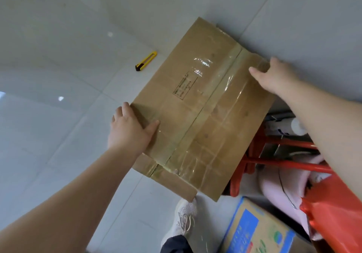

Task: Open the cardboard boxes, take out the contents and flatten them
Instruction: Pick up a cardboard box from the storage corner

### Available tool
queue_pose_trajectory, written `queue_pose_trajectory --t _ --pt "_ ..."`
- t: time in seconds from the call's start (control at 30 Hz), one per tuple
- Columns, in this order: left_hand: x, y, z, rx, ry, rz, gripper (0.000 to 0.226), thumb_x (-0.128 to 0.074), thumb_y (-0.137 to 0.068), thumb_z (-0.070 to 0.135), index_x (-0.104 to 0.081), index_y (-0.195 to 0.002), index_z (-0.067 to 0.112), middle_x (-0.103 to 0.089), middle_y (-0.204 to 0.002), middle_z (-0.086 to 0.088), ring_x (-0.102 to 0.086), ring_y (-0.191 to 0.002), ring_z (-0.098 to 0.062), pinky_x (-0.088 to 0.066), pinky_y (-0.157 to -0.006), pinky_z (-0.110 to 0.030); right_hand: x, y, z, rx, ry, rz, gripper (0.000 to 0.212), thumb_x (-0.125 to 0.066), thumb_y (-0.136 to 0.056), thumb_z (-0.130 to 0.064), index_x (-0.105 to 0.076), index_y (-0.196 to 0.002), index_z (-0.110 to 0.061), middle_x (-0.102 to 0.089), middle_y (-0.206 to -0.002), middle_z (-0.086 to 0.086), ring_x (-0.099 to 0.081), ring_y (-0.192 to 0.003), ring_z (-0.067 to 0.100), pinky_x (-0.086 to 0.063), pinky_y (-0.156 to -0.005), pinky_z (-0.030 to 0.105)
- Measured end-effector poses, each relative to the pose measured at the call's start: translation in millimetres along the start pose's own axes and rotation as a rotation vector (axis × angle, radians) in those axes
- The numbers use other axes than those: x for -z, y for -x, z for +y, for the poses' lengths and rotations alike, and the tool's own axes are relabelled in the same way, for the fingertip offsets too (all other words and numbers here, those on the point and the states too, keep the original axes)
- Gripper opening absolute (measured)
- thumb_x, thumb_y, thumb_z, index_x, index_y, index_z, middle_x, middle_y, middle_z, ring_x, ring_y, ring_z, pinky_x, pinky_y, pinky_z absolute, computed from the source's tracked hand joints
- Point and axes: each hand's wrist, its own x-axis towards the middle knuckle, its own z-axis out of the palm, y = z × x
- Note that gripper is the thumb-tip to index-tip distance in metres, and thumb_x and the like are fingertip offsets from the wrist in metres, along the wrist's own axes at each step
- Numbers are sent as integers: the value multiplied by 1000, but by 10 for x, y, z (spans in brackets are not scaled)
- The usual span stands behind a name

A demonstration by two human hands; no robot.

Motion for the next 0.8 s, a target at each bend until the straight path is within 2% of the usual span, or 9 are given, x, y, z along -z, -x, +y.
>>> queue_pose_trajectory --t 0.13,0.27,0.37,0.47,0.63,0.8 --pt "-108 -63 -99 23 29 26 85 -64 -74 64 -34 -133 11 -45 -129 -9 -39 -123 -30 -39 -93 -40 -123 -166 -33 -20 -22 0 87 -40 -87 -70 -34 -143 -3 -41 -146 19 -38 -134 38 -34 -108 44" --pt "-121 -128 -115 47 23 12 83 -64 -68 71 -40 -122 13 -49 -118 -6 -44 -114 -28 -39 -76 -36 -180 -226 52 -117 -123 -13 112 -38 -68 -89 -35 -144 -7 -42 -146 16 -40 -133 37 -36 -107 45" --pt "-130 -165 -133 60 24 13 84 -65 -66 72 -42 -120 13 -49 -113 -3 -46 -109 -26 -40 -73 -35 -207 -215 64 -137 -110 24 122 -31 -54 -98 -46 -134 -8 -53 -134 18 -50 -123 39 -43 -99 46" --pt "-92 -185 -172 69 6 43 81 -64 -64 74 -45 -114 12 -51 -108 -4 -48 -105 -26 -41 -71 -36 -195 -149 14 -151 -92 52 119 -31 -52 -99 -52 -127 -8 -59 -125 18 -55 -116 39 -46 -91 44" --pt "129 -186 -411 99 -1 53 81 -60 -63 78 -45 -111 14 -50 -103 -1 -49 -103 -26 -41 -70 -36 -210 93 -222 -124 -39 17 113 -32 -60 -96 -49 -130 -8 -57 -129 17 -55 -117 40 -46 -91 45" --pt "519 -86 -925 149 9 62 76 -59 -63 79 -45 -104 17 -48 -98 1 -51 -98 -26 -49 -76 -41 -222 439 -768 -75 -42 -27 103 -34 -68 -91 -51 -125 -7 -58 -125 17 -55 -115 40 -46 -89 45"
